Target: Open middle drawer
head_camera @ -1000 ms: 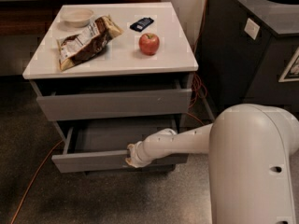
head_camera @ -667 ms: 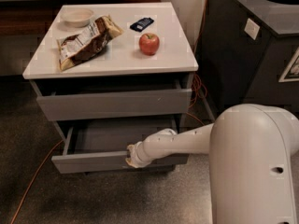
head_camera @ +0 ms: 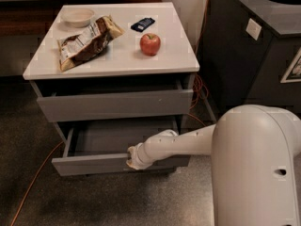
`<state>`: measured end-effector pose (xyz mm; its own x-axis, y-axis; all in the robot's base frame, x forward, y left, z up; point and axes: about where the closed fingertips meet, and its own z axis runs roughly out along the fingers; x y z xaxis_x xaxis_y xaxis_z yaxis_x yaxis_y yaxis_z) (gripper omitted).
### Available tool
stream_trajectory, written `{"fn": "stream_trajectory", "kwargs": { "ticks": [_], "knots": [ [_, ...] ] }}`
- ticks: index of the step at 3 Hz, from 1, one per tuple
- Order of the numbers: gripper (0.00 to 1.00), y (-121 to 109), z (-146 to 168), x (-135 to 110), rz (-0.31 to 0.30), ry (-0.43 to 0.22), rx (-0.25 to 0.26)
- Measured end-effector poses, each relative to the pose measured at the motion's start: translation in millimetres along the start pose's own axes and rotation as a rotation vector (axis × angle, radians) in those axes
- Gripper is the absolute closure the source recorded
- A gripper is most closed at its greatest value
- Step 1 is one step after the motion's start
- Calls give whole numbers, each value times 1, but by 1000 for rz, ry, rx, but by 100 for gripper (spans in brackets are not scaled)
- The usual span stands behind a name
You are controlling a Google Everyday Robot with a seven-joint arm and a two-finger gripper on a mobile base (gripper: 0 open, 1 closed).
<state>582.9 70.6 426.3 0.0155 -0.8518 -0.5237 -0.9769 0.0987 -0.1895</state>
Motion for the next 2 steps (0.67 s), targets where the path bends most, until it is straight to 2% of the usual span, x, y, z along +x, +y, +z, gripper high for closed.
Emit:
{"fn": "stream_trajectory", "kwargs": {
  "ticks": [1, 2],
  "knots": [
    [87, 0, -1, -1, 0, 0, 0],
    [63, 0, -1, -1, 0, 0, 0]
  ]
}}
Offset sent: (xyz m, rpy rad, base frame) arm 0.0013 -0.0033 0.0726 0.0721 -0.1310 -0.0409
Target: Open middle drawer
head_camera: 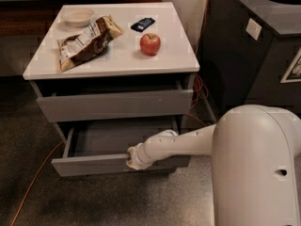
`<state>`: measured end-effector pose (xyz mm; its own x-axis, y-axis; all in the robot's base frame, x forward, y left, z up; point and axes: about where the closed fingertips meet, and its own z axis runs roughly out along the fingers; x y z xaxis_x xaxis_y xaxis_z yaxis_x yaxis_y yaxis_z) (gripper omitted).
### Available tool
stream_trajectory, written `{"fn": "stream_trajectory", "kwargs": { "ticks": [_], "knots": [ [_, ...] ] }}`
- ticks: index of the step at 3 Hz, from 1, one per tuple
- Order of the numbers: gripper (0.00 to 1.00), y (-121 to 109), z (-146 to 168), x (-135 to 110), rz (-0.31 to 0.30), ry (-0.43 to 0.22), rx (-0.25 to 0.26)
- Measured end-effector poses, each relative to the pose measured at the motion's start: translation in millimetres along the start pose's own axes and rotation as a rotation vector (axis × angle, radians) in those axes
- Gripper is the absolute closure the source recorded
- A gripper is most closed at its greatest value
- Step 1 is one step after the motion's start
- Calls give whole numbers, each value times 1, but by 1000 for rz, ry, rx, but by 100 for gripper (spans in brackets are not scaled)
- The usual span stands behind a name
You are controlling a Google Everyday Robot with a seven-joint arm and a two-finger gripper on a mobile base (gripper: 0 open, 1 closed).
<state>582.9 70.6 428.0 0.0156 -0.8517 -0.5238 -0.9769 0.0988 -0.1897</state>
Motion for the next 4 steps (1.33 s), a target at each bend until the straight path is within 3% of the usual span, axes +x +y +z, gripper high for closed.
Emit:
{"fn": "stream_trajectory", "kwargs": {
  "ticks": [1, 2, 3, 4],
  "knots": [
    [32, -2, -6, -4, -1, -8, 10],
    [9, -17, -40, -25, -7, -59, 68],
    [0, -28, -65, -42, -18, -98, 105],
    [0, -45, -75, -49, -23, -121, 118]
  ]
}}
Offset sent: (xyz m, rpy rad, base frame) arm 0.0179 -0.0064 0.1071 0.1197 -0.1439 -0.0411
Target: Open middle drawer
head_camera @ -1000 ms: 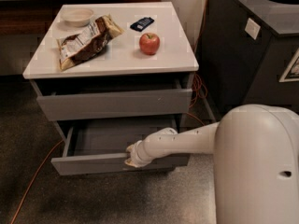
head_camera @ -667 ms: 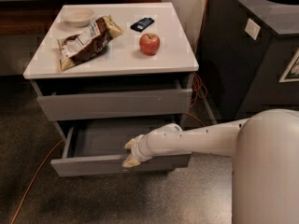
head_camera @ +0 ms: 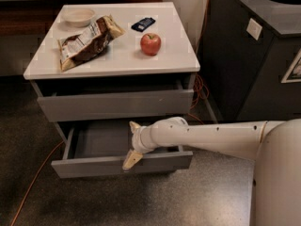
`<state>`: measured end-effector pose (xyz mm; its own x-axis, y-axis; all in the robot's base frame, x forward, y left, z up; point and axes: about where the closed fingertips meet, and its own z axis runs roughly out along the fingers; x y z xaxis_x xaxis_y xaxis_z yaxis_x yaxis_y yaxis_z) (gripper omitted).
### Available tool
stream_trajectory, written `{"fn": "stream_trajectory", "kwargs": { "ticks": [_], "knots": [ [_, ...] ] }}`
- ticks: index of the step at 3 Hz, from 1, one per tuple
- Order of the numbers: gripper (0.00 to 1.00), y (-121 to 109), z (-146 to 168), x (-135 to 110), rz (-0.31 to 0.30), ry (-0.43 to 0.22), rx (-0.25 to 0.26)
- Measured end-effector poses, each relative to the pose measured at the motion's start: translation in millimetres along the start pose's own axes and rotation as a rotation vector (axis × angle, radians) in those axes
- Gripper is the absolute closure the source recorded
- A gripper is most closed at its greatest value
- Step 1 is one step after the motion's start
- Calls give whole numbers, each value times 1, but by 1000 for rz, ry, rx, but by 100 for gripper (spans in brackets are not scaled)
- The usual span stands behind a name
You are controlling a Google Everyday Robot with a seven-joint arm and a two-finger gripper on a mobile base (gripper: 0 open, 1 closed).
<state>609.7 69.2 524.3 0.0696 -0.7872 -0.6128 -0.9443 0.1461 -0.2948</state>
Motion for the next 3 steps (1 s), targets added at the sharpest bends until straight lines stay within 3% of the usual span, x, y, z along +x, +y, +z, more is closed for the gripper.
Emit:
{"fn": "stream_trajectory", "kwargs": {
  "ticks": [1, 3],
  "knots": [
    [25, -29, 13, 7, 15, -1, -1],
    [73, -63, 42, 31, 51, 27, 6]
  ]
}}
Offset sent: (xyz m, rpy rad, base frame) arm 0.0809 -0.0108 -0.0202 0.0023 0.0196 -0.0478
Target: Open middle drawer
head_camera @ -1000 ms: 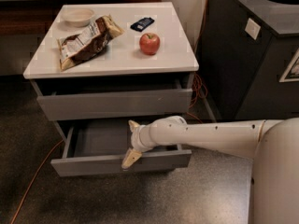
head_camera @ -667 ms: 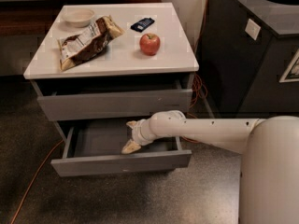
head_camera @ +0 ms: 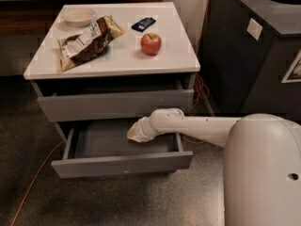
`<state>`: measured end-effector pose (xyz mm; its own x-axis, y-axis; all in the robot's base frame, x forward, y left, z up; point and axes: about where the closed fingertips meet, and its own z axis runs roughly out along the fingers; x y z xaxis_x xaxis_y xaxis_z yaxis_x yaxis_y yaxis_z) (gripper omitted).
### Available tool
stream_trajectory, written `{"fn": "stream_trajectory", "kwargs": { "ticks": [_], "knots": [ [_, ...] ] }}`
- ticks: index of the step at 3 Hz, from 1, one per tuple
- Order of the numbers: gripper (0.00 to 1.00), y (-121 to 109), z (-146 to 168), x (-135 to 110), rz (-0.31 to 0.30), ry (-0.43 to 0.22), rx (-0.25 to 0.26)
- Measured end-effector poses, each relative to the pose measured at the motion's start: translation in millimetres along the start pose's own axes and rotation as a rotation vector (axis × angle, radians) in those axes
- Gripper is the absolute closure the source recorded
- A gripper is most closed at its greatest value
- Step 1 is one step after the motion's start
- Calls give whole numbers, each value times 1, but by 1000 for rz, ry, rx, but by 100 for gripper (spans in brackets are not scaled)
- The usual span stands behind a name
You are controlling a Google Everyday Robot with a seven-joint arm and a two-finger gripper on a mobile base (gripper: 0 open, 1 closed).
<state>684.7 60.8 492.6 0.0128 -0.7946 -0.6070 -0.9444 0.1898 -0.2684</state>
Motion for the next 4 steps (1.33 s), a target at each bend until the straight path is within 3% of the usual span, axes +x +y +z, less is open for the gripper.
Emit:
{"fn": "stream_trajectory", "kwargs": {
  "ticks": [1, 2, 4],
  "knots": [
    [95, -5, 21, 18, 29, 31, -20],
    [100, -2, 44, 37, 62, 62, -57],
    [100, 25, 72, 48, 102, 82, -127]
  ]
}}
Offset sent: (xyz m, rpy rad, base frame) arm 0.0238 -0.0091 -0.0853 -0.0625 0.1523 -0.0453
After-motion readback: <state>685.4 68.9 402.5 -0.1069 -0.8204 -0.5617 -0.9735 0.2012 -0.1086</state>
